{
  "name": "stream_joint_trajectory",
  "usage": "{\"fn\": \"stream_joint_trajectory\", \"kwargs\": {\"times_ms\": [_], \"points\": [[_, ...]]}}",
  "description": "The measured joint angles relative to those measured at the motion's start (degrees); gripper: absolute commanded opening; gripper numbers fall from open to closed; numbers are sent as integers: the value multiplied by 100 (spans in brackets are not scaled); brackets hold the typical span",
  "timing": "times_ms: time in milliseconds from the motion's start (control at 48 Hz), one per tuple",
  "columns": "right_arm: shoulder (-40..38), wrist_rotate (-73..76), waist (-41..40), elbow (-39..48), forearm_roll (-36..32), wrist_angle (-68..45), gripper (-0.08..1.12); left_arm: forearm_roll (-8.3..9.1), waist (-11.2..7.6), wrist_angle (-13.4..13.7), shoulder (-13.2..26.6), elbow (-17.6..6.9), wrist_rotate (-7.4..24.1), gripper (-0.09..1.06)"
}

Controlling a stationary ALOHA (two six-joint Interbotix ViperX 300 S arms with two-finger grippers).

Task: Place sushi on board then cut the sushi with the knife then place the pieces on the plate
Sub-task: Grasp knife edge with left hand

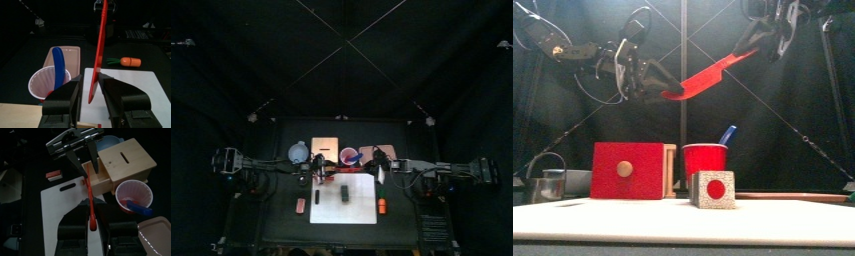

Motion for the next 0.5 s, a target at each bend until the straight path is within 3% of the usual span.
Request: {"fn": "stream_joint_trajectory", "kwargs": {"times_ms": [125, 375, 500], "points": [[0, 0, -9, 26, 9, -9, 48, 9, 0, 132, 0, -9, 0, 69], [-9, -9, 0, 79, 18, -79, 48, 26, -9, 281, -44, -18, 26, 44], [-26, -9, 0, 141, 18, -88, 48, 53, -18, 299, -53, -18, 18, 37]]}}
